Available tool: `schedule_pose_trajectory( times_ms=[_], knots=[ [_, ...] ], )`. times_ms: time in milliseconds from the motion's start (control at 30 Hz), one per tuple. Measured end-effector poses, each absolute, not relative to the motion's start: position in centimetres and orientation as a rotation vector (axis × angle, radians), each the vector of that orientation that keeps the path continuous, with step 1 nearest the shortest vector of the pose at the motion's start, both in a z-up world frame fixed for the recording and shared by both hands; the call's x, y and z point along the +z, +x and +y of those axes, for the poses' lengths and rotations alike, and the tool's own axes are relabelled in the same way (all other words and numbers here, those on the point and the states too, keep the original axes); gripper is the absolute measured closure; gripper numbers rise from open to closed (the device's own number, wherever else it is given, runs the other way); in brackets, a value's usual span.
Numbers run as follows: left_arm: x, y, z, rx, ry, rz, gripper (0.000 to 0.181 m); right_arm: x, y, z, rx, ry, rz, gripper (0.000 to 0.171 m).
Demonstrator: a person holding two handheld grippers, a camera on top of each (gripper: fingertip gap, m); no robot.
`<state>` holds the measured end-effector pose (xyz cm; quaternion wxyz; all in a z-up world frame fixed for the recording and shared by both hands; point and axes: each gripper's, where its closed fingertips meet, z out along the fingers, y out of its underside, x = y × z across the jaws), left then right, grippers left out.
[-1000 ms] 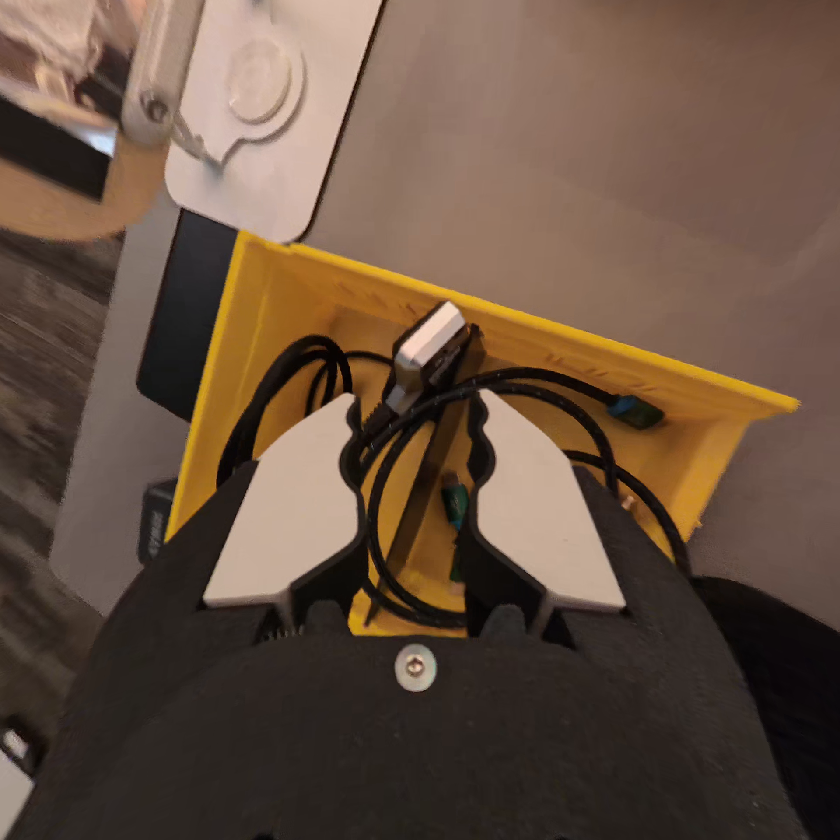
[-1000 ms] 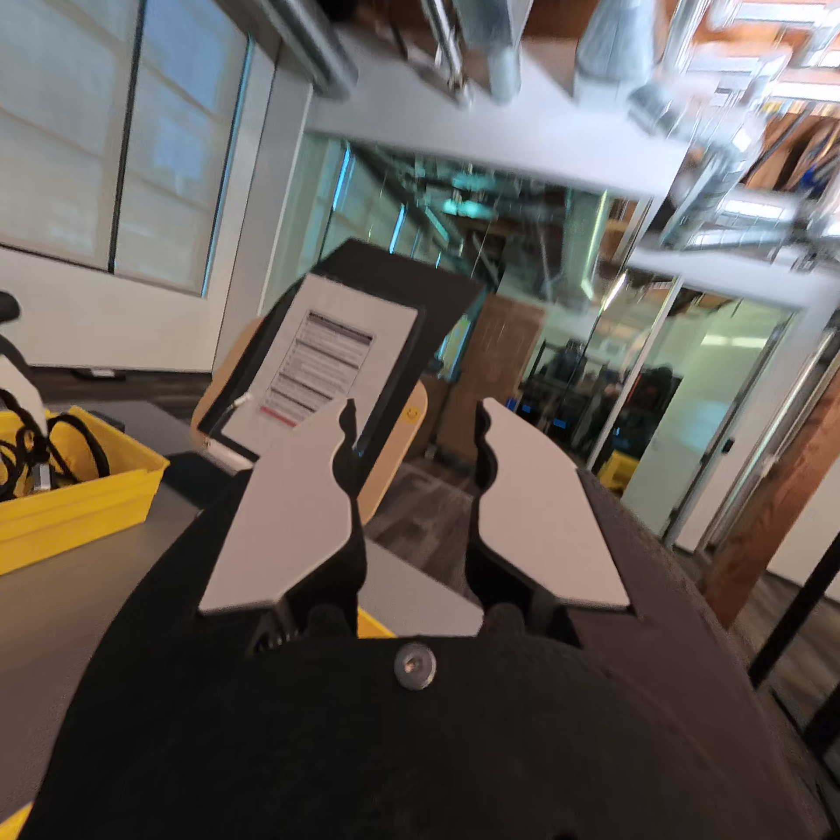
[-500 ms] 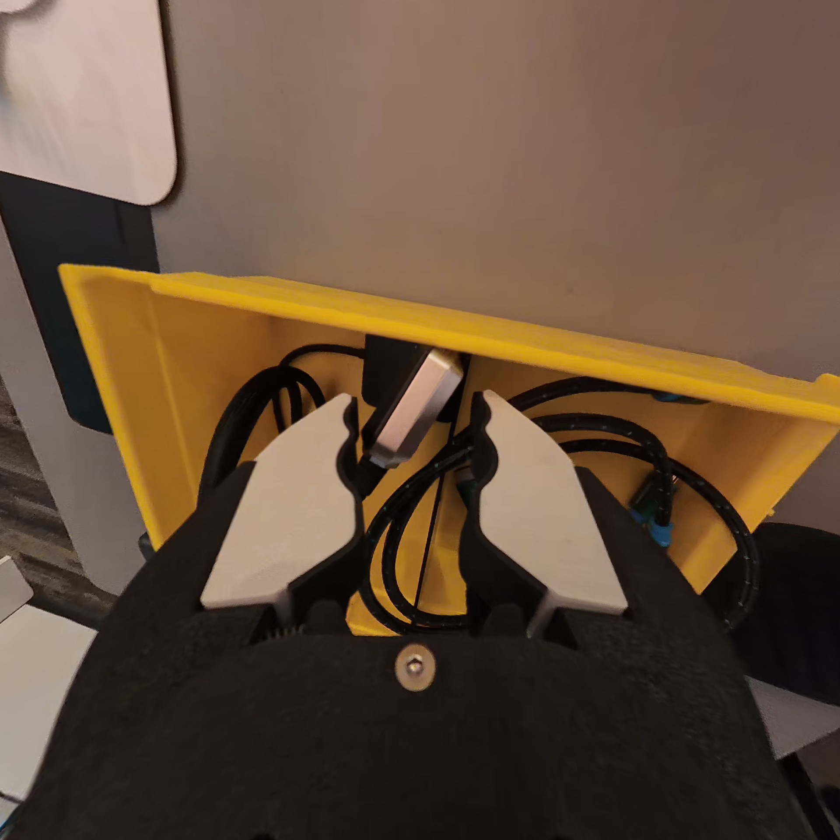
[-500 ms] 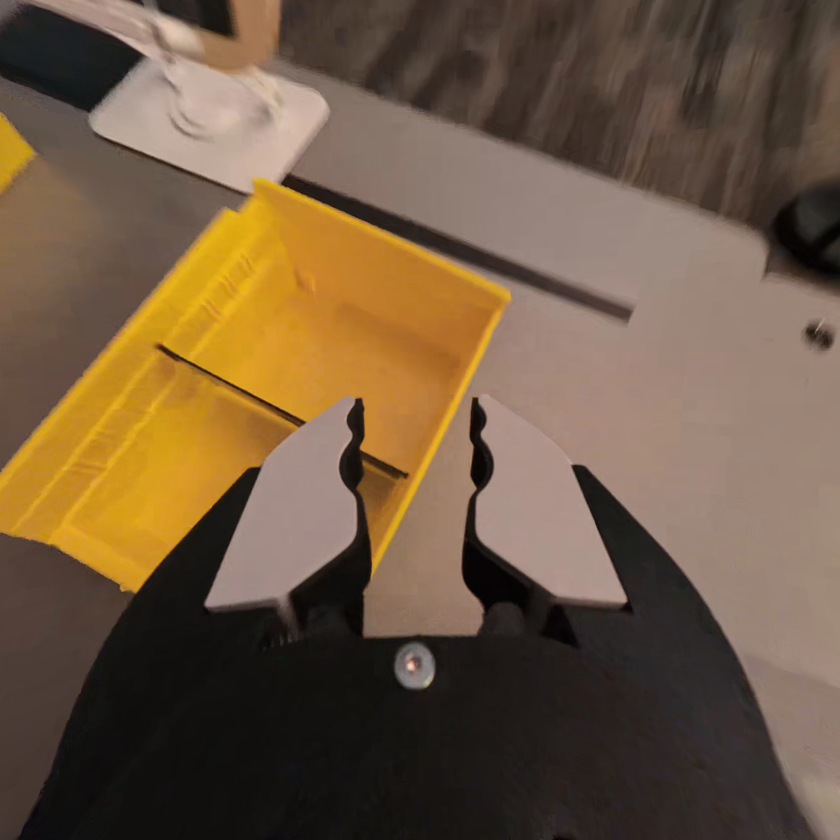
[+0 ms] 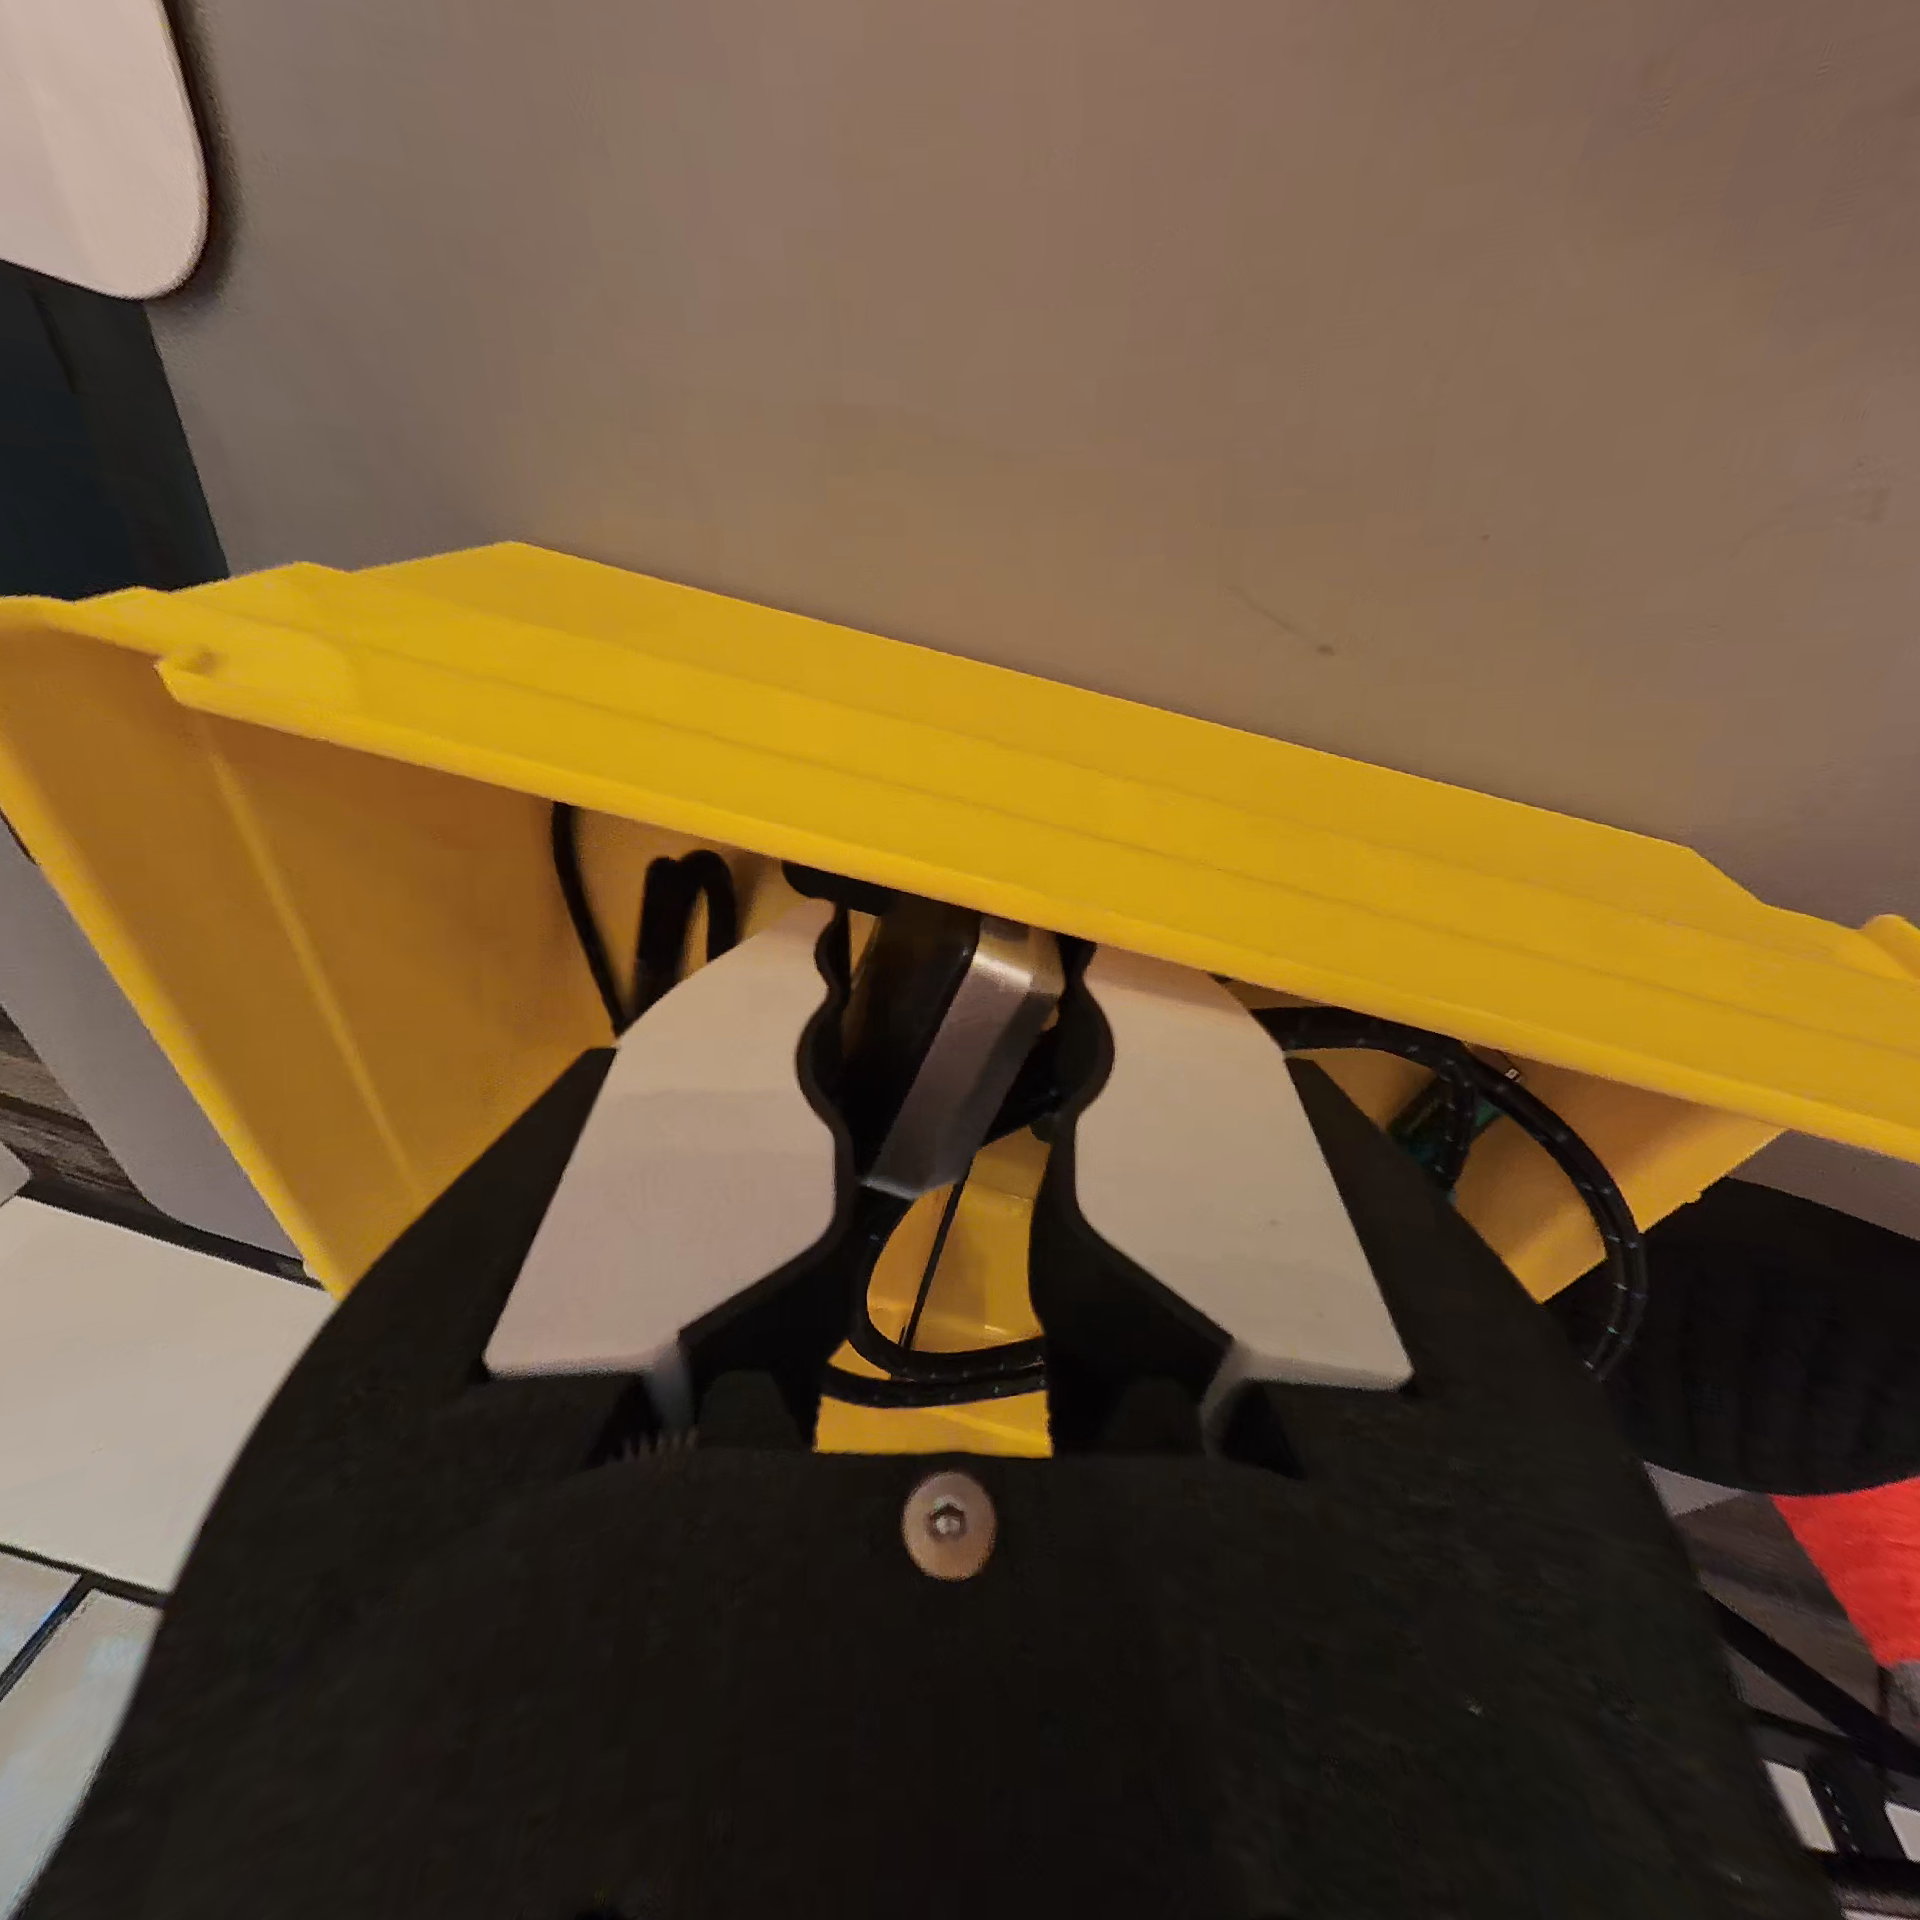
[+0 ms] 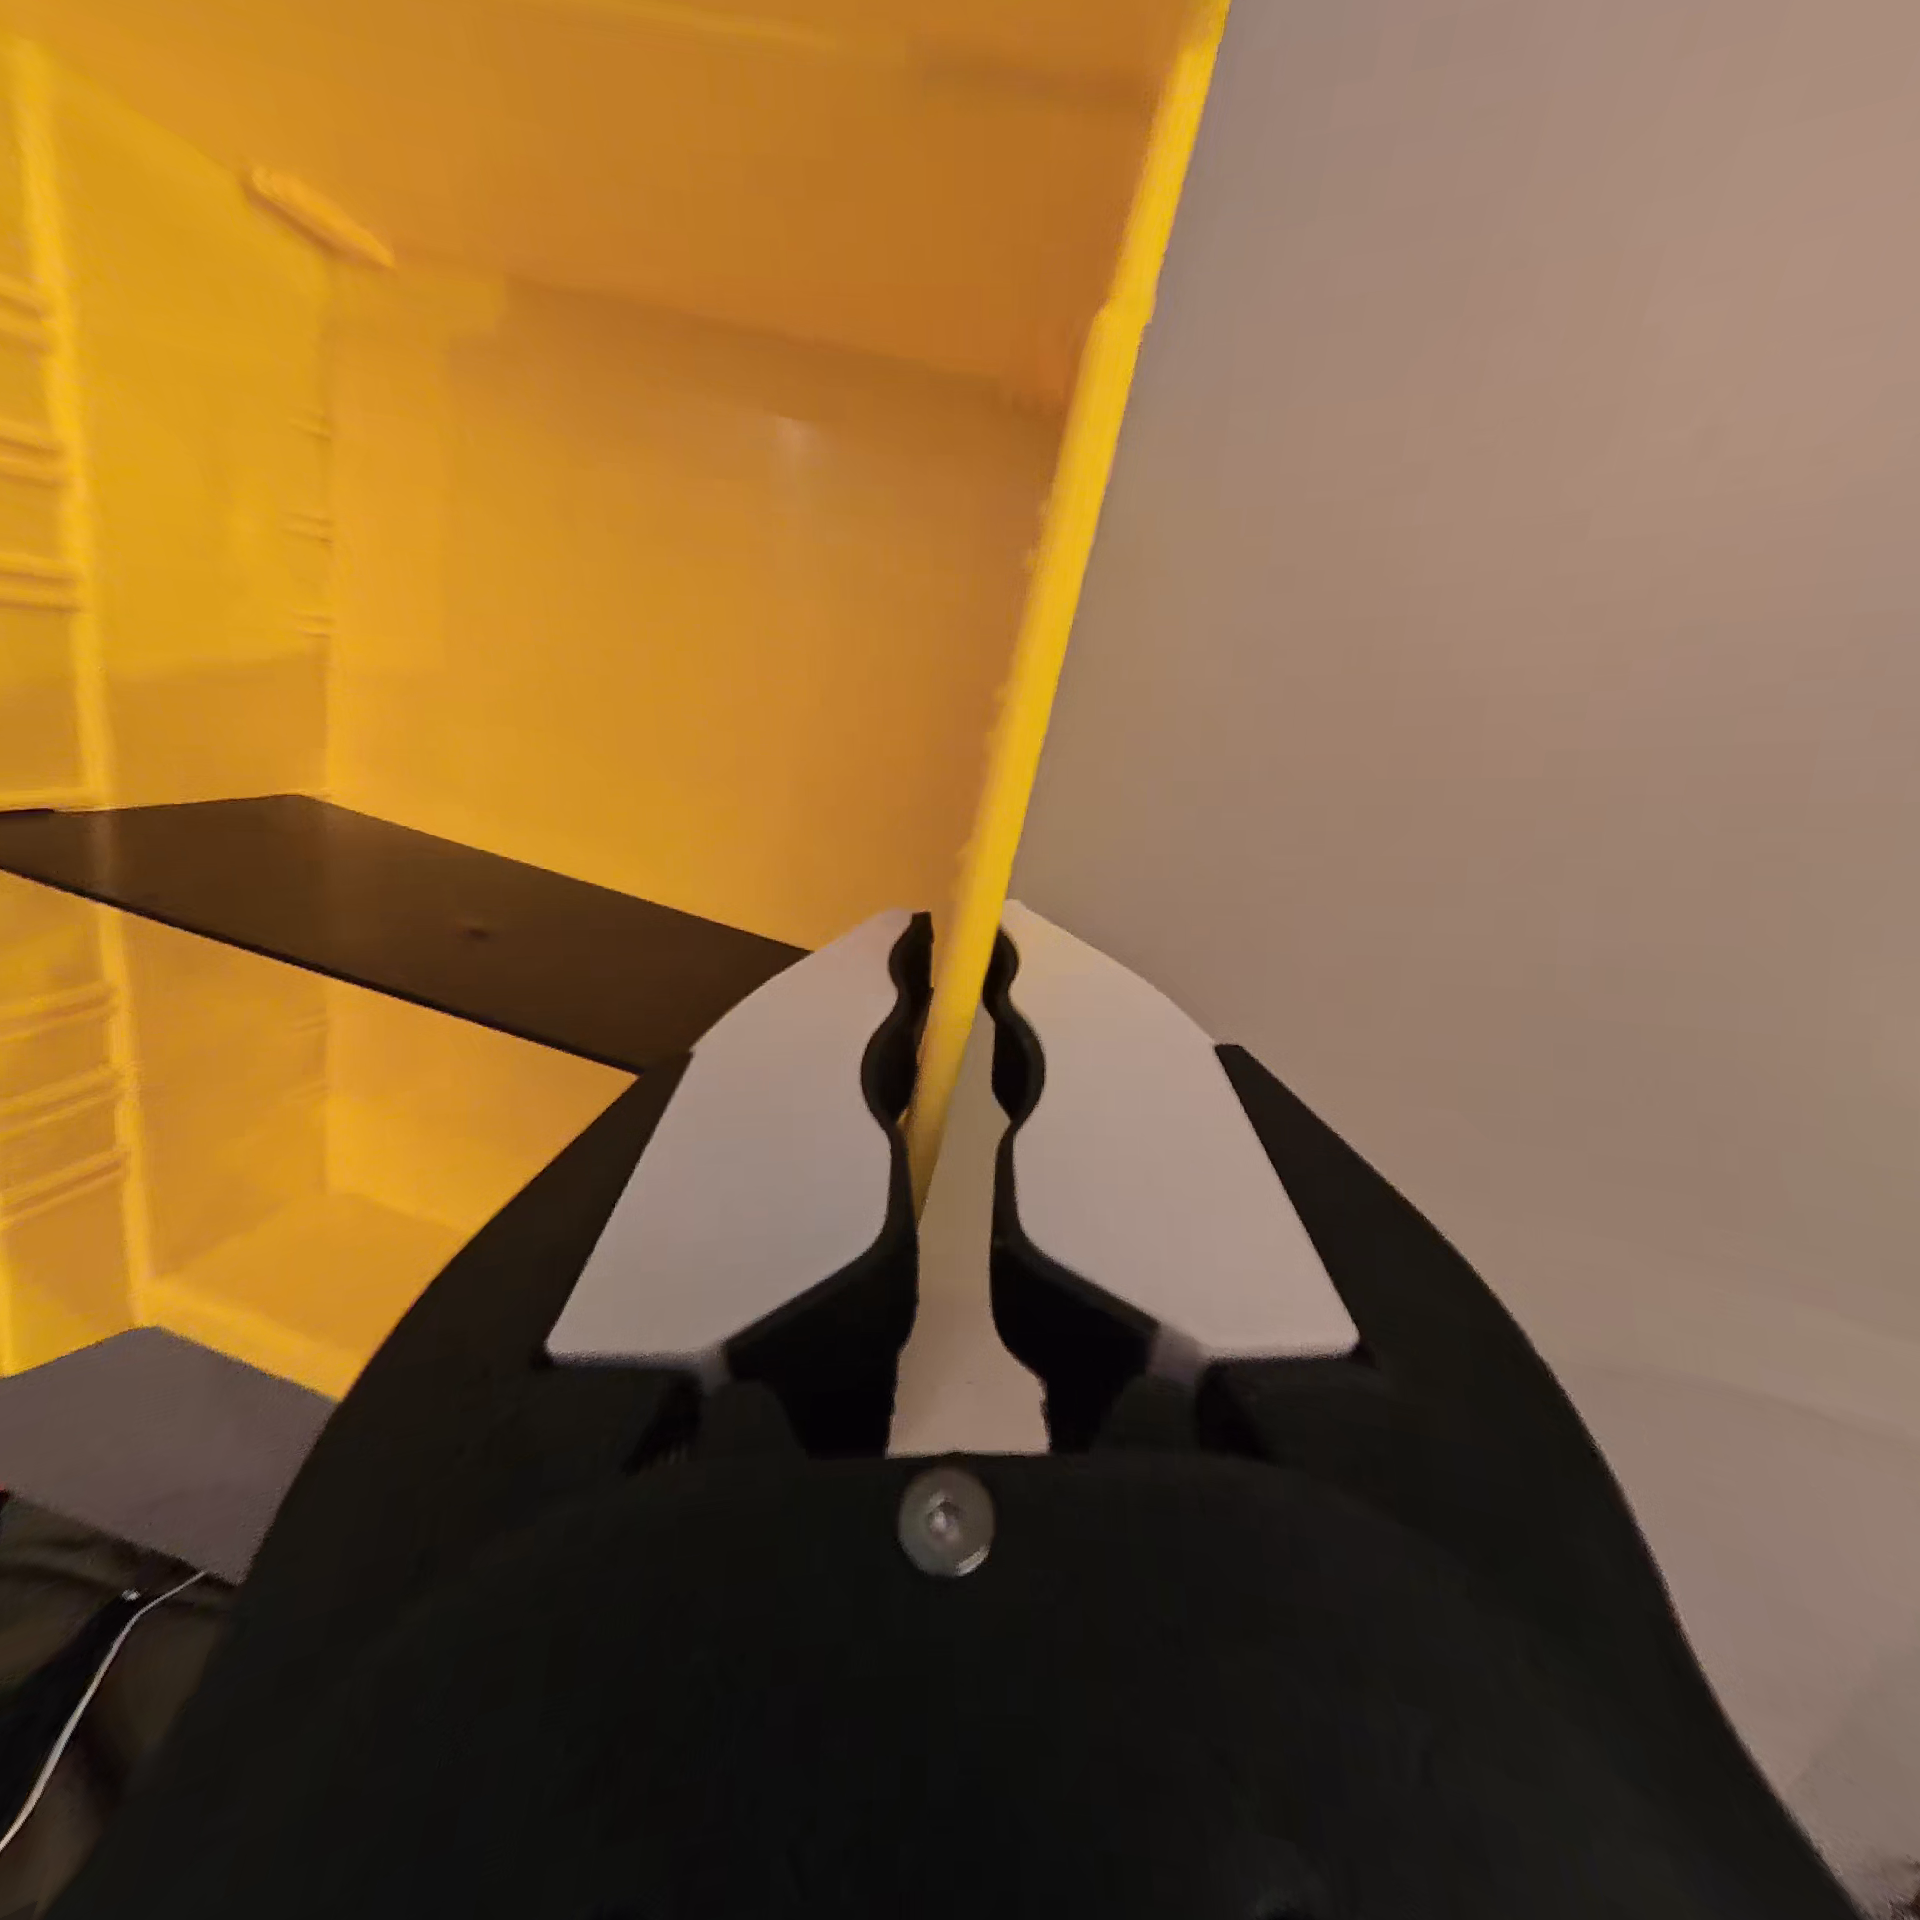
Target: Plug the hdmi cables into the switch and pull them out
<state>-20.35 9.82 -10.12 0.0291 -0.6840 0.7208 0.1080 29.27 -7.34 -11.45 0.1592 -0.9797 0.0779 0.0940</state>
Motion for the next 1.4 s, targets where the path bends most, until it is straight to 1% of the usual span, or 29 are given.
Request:
schedule_pose_trajectory(
  times_ms=[100,433,667,800,933,1100,1233,1400],
  knots=[
    [-10.0,-20.6,9.6,0.326,-2.101,2.236,0.152,-11.4,30.6,-7.4,0.170,-2.804,0.222,0.165],
    [-8.0,-21.2,9.6,0.280,-2.094,2.208,0.157,-11.5,31.1,-7.8,0.166,-2.807,0.187,0.164],
    [-4.5,-21.1,11.1,0.176,-2.090,2.055,0.158,-10.9,30.9,-8.0,0.210,-2.792,0.179,0.163],
    [-1.5,-21.4,12.2,0.080,-2.072,1.918,0.159,-9.9,31.2,-7.8,0.222,-2.729,0.189,0.163],
    [2.8,-21.1,12.6,-0.112,-2.018,1.741,0.160,-8.2,31.6,-7.5,0.220,-2.642,0.204,0.162],
    [8.0,-21.1,13.2,-0.235,-1.931,1.542,0.160,-5.8,32.3,-7.1,0.174,-2.528,0.221,0.163],
    [11.6,-21.2,13.7,-0.214,-1.869,1.452,0.160,-5.2,32.5,-7.5,0.163,-2.510,0.225,0.163],
    [14.7,-20.5,13.2,-0.142,-1.816,1.449,0.160,-5.6,32.6,-7.7,0.173,-2.518,0.226,0.163]
  ],
)
